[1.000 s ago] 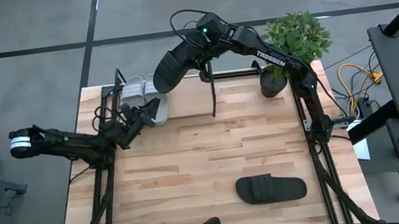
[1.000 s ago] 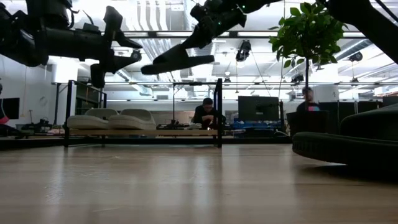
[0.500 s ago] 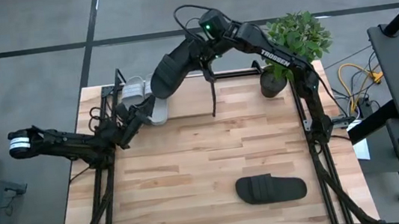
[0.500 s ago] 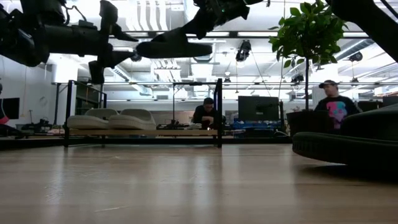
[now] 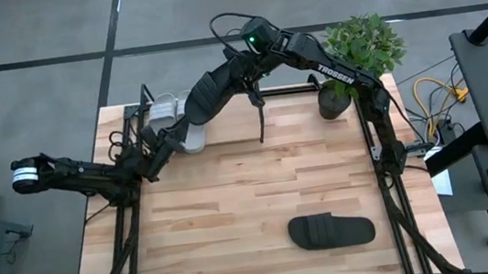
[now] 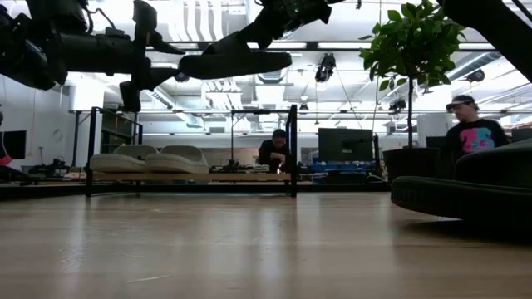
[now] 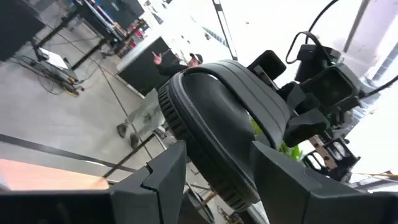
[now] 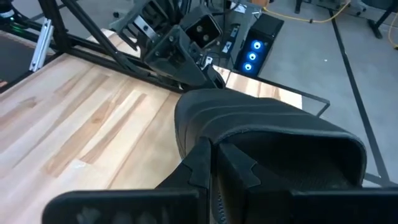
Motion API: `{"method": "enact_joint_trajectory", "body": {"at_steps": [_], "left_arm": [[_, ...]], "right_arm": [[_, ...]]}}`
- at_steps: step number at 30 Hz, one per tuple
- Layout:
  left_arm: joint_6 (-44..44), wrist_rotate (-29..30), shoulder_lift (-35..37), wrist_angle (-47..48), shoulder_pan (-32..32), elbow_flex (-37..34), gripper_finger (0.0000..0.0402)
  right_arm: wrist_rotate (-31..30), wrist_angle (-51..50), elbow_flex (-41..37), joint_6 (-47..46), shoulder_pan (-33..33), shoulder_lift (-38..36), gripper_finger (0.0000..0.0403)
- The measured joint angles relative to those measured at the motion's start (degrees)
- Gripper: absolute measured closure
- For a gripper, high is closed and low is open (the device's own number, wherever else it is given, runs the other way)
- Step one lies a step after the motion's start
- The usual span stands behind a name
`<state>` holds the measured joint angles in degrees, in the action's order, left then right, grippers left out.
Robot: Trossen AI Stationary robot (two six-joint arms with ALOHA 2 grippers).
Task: Pick and place slides into the shelf
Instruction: Put the top black slides on the shelf
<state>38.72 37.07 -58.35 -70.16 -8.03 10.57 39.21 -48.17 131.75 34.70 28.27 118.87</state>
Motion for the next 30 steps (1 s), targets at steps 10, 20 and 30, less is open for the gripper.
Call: {"method": "enact_joint_trajectory", "body": {"at_steps": [10,20,30], "left_arm": [[0.0,-3.3,0.0,-1.2,-0.2,0.0,0.024],[0.7,-3.5,-0.9,-1.2,-0.9,0.0,0.024],[1.5,-3.7,-2.5,-1.4,-1.7,0.0,0.0273]], "right_arm": [[0.0,0.0,-0.1,0.3,0.2,0.0,0.0394],[5.2,-1.8,-0.2,1.8,-0.2,0.1,0.0394],[7.6,-2.5,-0.2,4.4,-1.4,0.2,0.0394]]}}
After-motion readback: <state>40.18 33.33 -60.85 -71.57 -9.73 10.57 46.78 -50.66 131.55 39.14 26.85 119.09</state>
